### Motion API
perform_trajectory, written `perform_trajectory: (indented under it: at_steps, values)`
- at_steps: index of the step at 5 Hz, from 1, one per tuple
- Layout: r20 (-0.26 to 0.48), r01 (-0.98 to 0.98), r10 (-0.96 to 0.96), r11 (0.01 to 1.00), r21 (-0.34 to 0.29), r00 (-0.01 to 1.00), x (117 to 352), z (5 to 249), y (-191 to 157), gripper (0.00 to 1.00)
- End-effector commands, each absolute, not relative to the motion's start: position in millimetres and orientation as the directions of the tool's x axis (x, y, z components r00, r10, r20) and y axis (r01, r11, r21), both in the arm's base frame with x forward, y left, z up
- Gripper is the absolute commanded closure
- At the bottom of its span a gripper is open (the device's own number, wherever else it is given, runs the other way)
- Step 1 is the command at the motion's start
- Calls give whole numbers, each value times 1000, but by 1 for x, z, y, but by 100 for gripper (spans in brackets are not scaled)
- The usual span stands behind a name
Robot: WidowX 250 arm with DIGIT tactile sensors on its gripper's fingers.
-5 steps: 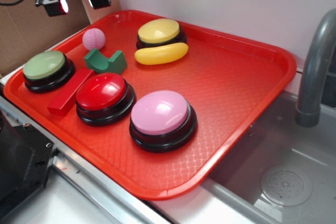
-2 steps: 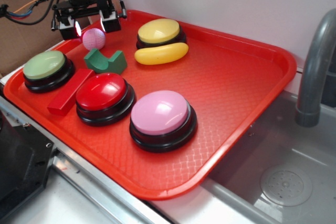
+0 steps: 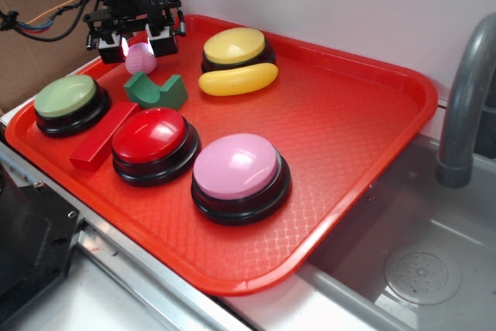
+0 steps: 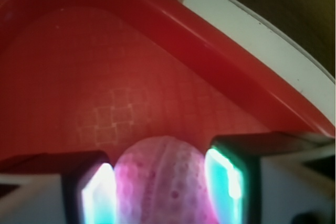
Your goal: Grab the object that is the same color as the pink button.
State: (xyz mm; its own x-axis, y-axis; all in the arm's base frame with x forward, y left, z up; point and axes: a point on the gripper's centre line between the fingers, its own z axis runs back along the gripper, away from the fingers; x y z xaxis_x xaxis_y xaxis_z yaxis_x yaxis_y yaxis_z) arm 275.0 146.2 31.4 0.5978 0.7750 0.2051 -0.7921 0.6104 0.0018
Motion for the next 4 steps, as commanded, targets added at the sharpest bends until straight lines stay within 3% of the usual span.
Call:
perform_trajectory:
  at_steps: [1, 3, 4]
  values:
    - [242, -742, 726, 669, -38, 643, 270, 60, 149, 100]
    - [203, -549, 550, 833, -66, 810, 279, 137, 122, 100]
    - [170, -374, 389, 920, -116, 905, 280, 159, 79, 100]
